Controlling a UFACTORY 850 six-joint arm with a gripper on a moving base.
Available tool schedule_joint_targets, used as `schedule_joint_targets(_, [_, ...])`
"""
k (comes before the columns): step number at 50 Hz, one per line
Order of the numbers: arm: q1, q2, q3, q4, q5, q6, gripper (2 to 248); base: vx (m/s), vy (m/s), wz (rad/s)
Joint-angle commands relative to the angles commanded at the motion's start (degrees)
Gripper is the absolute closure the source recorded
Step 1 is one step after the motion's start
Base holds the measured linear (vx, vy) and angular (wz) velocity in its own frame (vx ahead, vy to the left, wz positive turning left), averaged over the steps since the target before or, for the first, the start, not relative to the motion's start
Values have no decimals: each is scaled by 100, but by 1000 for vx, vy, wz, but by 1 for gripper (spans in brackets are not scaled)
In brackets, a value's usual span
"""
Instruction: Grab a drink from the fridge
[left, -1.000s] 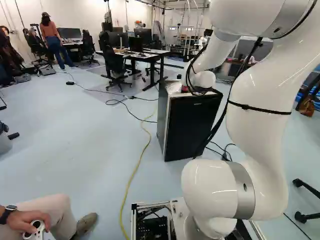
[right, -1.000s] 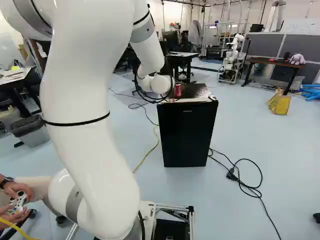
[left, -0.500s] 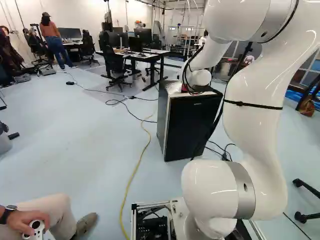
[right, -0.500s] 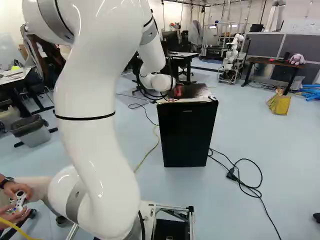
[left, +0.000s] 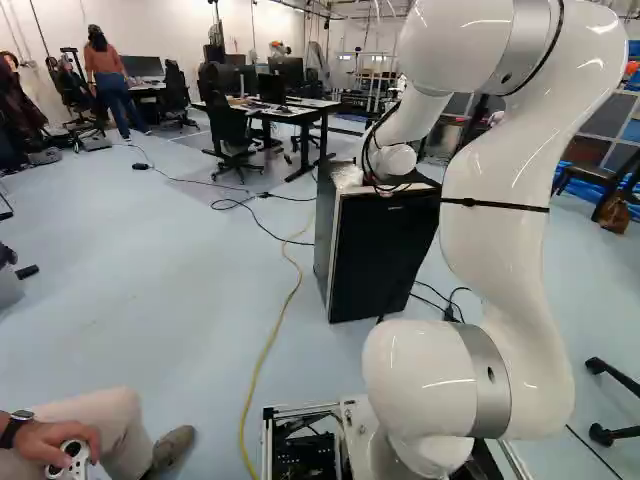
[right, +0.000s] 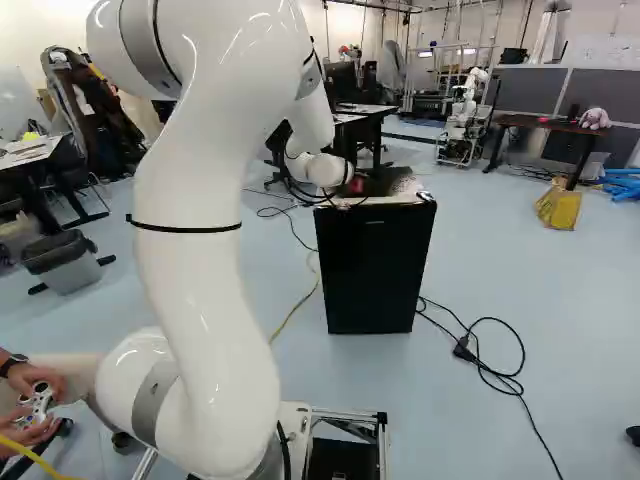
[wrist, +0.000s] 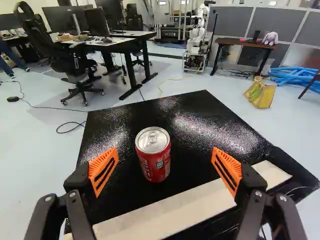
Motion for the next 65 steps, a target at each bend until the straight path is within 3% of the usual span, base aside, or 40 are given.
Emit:
schedule_joint_targets(32, [23,-193,-239,0,0,0,9,0,0,0])
schedule_joint_targets(33, [23,-193,-239,0,0,0,45,0,0,0])
schedule_joint_targets(37, [23,-193,-239,0,0,0,45,0,0,0])
schedule_joint_targets(38, [23,-193,-239,0,0,0,82,0,0,0])
schedule_joint_targets(42, [23,-193,-239,0,0,0,82,0,0,0])
schedule_joint_targets(43, [23,-193,-239,0,0,0,119,0,0,0])
schedule_joint_targets(48, [23,-193,-239,0,0,0,119,0,0,0])
schedule_joint_targets(49, [23,-193,-239,0,0,0,153,0,0,0])
schedule_joint_targets(65, [23,-111,-237,0,0,0,159,0,0,0])
